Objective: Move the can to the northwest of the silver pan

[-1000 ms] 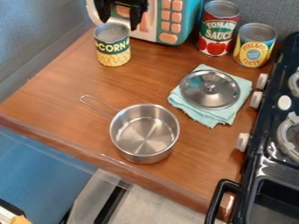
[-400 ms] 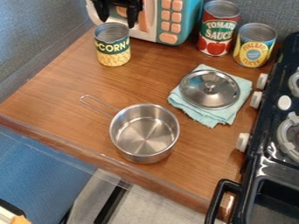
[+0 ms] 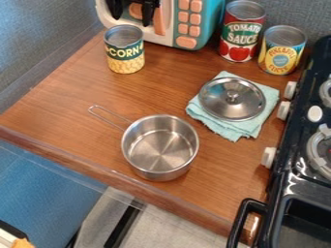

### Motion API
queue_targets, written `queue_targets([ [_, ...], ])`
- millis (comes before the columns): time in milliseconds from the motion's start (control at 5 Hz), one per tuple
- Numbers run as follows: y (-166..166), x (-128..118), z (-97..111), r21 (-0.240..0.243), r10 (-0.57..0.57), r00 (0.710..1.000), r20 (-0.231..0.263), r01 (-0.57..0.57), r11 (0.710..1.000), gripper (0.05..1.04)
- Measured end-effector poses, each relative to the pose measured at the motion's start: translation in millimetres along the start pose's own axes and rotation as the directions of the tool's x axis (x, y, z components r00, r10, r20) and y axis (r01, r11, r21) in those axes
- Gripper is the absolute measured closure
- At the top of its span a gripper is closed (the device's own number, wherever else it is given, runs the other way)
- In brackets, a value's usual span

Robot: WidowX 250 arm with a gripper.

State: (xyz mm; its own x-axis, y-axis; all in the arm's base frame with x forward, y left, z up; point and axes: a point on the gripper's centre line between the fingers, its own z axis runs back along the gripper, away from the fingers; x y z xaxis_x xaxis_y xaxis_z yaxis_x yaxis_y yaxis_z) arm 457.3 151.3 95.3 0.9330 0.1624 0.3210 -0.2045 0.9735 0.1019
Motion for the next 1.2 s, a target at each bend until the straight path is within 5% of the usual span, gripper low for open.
queue_targets([
  [200, 1, -1, -2, 0.002, 0.003, 1.000, 0.000, -0.003, 1.000, 0.083],
  [600, -8, -40, -33, -0.027, 0.000, 0.995, -0.099, -0.003, 1.000, 0.083],
  [800, -15, -62, -32, -0.063, -0.013, 0.990, -0.138, 0.004, 0.998, 0.083],
  [1200, -27, -97, 4, -0.134, -0.064, 0.991, -0.118, 0.048, 0.990, 0.083],
])
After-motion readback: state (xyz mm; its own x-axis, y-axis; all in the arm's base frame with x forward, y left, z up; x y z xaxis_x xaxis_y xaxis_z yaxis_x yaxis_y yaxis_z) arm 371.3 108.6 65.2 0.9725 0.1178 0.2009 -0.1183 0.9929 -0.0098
